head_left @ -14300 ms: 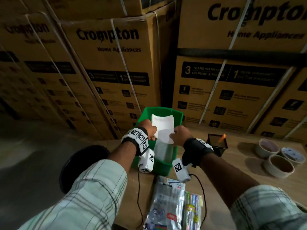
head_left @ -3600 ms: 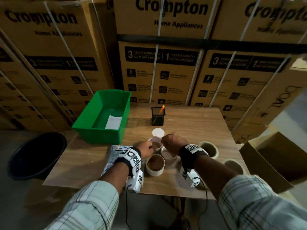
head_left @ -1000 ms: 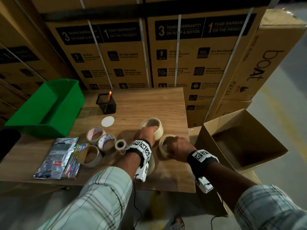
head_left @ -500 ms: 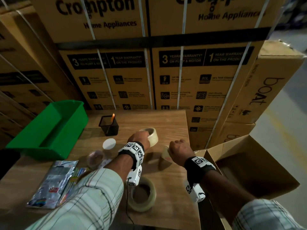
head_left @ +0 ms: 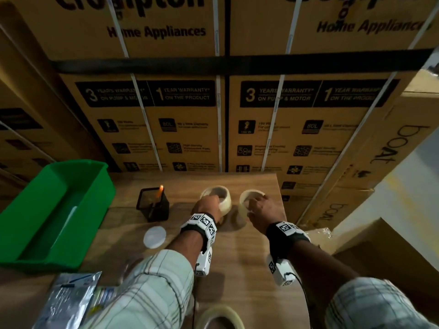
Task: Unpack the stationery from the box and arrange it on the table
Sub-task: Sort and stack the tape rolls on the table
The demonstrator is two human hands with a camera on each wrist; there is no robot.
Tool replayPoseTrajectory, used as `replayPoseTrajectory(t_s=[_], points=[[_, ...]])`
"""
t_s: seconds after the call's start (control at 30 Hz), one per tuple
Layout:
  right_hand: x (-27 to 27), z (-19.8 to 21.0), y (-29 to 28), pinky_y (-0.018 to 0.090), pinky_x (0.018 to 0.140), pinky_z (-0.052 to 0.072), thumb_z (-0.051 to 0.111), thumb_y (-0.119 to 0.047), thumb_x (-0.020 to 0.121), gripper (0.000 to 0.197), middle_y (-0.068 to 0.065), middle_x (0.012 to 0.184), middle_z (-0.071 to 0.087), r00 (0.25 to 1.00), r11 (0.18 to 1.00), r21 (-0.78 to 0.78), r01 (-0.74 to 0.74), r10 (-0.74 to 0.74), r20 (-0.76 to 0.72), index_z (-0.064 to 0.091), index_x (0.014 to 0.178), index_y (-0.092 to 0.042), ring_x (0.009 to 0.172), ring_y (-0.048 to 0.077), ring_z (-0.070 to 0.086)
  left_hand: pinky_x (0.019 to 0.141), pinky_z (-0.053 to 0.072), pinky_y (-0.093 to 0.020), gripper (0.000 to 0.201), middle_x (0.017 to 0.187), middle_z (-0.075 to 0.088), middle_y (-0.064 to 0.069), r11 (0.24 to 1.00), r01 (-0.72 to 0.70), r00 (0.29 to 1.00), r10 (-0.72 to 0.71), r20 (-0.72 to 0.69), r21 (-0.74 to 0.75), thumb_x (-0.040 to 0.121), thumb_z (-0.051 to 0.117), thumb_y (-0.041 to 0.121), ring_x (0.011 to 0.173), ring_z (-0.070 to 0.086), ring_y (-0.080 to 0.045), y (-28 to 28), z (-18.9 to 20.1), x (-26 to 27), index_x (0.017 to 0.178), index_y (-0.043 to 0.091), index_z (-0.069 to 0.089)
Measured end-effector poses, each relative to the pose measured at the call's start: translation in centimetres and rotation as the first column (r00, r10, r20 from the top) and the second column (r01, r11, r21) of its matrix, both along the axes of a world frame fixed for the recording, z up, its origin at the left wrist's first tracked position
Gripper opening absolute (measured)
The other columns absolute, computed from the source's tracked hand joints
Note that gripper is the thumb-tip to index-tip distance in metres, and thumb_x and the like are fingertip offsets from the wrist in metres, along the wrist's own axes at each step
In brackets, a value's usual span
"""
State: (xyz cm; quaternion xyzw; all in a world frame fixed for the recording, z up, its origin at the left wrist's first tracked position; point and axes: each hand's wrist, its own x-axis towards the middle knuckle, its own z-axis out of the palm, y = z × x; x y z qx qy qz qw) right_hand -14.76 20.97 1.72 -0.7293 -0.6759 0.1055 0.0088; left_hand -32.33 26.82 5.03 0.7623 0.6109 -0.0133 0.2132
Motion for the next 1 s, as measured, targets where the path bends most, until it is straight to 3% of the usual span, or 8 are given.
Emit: replayPoseTrajectory(t_s=[0.23,0.43,0.57,0.7,0.8,0.9,1.0], points=[[-1.2,-1.9,2.3,0.043,0.097,0.04,0.053,-0.029,0.091,0.043,0.004,0.141,0.047,0.999,0.999,-0.002,0.049,-0.049,-0.015,0.047,0.133,-0.024,0.131,0.03,0.036,0.089,0.049,-0.038,0.024,0.117,0.062,-0.015,1.0,0.005,0.998,-0.005,0.058,-0.002,0.088,0.05,0.01,0.108,0.059,-0.034,2.0,-3.9,0.5,0.107,0.012,0.064],[-0.9,-2.7,3.2,0.044,0.095,0.041,0.053,-0.02,0.09,0.037,0.007,0.13,0.051,0.985,0.985,0.016,0.172,-0.172,-0.008,0.049,0.127,-0.02,0.124,0.031,0.04,0.1,0.045,-0.038,0.034,0.128,0.05,-0.013,0.998,0.065,0.987,-0.06,0.147,-0.024,0.086,0.049,0.007,0.118,0.052,-0.032,2.4,-5.8,0.5,0.119,0.007,0.058],[-0.4,-3.1,3.6,0.046,0.098,0.04,0.048,-0.008,0.089,0.043,0.009,0.129,0.049,0.983,0.983,-0.006,0.181,-0.181,0.017,0.045,0.131,-0.019,0.124,0.033,0.038,0.104,0.043,-0.036,0.039,0.135,0.048,-0.011,0.993,0.117,0.977,-0.111,0.185,-0.024,0.086,0.049,0.008,0.123,0.05,-0.03,2.6,-5.9,0.1,0.125,0.008,0.055],[-0.1,-3.0,3.9,0.042,0.096,0.041,0.05,-0.013,0.091,0.044,0.008,0.127,0.053,0.986,0.985,-0.032,0.169,-0.169,0.001,0.045,0.134,-0.022,0.122,0.031,0.041,0.112,0.031,-0.029,0.047,0.149,0.037,-0.013,0.976,0.207,0.968,-0.194,0.161,-0.068,0.092,0.048,0.009,0.138,0.036,-0.025,2.8,-5.3,0.3,0.139,0.005,0.044],[0.3,-2.5,3.6,0.04,0.094,0.046,0.052,-0.014,0.09,0.04,0.008,0.128,0.053,0.978,0.981,0.004,0.195,-0.194,-0.078,0.053,0.128,-0.025,0.118,0.03,0.044,0.116,0.027,-0.03,0.05,0.154,0.029,-0.012,0.972,0.232,0.964,-0.223,0.142,-0.048,0.094,0.046,0.011,0.143,0.029,-0.026,2.8,-4.7,0.4,0.143,0.008,0.039],[0.1,-1.2,2.9,0.042,0.092,0.048,0.057,-0.019,0.087,0.035,0.01,0.129,0.054,0.975,0.973,0.117,0.198,-0.184,-0.123,0.057,0.122,-0.02,0.114,0.033,0.047,0.112,0.035,-0.035,0.046,0.148,0.04,-0.009,0.978,0.201,0.96,-0.209,0.187,0.059,0.091,0.045,0.008,0.136,0.039,-0.027,2.4,-3.9,0.6,0.137,0.013,0.049],[-0.3,0.3,1.3,0.042,0.087,0.049,0.06,-0.019,0.085,0.03,0.013,0.118,0.061,0.987,0.971,0.197,0.136,-0.115,-0.113,0.062,0.115,-0.019,0.106,0.036,0.054,0.099,0.046,-0.038,0.033,0.124,0.06,-0.009,0.974,0.202,0.954,-0.219,0.206,0.101,0.09,0.047,0.01,0.115,0.056,-0.028,1.3,-2.5,0.7,0.118,0.014,0.063]])
